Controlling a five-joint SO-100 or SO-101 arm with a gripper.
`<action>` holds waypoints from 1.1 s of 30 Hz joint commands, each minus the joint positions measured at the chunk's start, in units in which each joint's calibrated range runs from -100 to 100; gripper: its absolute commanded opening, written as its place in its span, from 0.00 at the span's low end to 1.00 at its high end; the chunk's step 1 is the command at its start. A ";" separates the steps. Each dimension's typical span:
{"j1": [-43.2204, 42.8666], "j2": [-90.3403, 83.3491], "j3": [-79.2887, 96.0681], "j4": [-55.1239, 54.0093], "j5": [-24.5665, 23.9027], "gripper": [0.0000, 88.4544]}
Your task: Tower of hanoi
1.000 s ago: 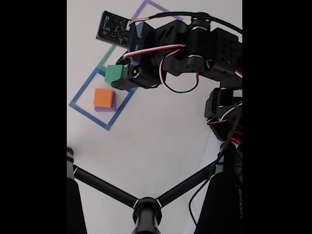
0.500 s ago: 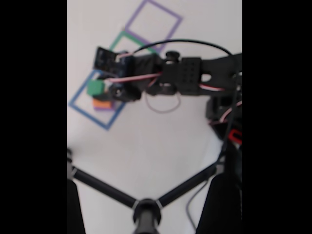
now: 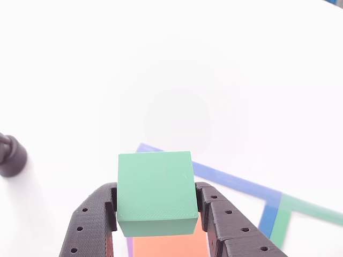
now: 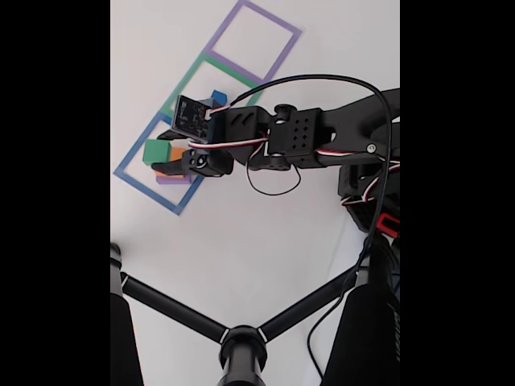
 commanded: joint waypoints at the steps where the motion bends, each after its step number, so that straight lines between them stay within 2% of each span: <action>1: -0.90 0.15 0.89 -4.26 0.59 0.04; 13: 0.64 5.88 1.89 -11.54 0.59 0.04; 33: 0.93 6.04 5.80 -15.51 0.59 0.03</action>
